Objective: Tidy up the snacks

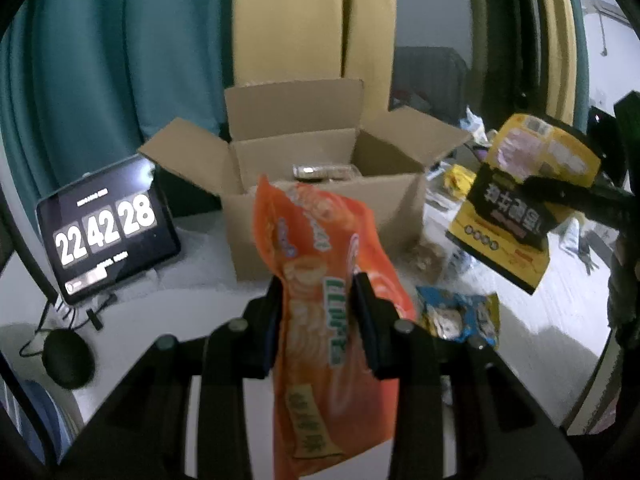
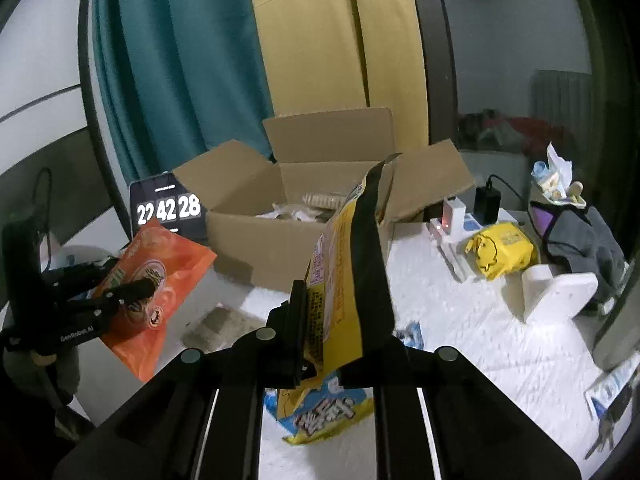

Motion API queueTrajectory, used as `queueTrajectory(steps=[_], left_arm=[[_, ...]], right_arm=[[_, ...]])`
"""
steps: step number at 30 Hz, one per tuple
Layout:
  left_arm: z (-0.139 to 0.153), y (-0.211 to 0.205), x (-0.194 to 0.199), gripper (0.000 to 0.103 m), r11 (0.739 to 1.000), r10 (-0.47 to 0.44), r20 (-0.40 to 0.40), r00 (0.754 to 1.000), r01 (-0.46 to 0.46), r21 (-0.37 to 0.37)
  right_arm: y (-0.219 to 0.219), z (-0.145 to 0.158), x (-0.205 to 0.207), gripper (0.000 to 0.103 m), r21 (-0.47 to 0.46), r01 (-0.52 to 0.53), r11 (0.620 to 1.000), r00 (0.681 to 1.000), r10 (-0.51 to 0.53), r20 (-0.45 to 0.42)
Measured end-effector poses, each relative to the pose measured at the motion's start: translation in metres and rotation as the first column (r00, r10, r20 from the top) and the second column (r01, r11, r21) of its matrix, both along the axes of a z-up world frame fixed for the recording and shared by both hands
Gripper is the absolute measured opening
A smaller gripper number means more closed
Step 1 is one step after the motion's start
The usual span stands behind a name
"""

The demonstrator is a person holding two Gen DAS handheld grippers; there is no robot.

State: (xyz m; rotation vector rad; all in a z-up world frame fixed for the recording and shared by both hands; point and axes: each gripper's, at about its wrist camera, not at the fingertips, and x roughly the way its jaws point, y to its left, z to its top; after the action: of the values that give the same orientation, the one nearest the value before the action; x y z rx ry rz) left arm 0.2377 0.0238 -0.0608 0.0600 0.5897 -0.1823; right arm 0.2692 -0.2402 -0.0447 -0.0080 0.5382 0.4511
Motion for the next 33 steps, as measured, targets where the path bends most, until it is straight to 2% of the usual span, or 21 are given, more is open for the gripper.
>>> queueTrajectory(steps=[14,23,27,33], left_arm=[[0.023,0.024,0.059,0.035,0.999,0.040,0.055,0.998,-0.040,0.002],[0.038,0.016,0.102,0.035,0.998,0.045,0.115,0.992,-0.050,0.036],[0.040,0.015,0.123,0.035,0.996,0.044,0.130,0.991,-0.053,0.065],[0.039,0.024,0.159,0.035,0.996,0.063,0.134,0.989,-0.071,0.060]], right_arm=[[0.010,0.017,0.057,0.013,0.009,-0.004,1.000,1.000,0.004,0.026],[0.014,0.021,0.088,0.013,0.047,-0.027,0.999,0.999,0.026,0.029],[0.015,0.023,0.101,0.013,0.036,-0.031,0.999,0.999,0.031,0.023],[0.011,0.027,0.121,0.013,0.038,0.003,0.999,0.999,-0.004,0.036]])
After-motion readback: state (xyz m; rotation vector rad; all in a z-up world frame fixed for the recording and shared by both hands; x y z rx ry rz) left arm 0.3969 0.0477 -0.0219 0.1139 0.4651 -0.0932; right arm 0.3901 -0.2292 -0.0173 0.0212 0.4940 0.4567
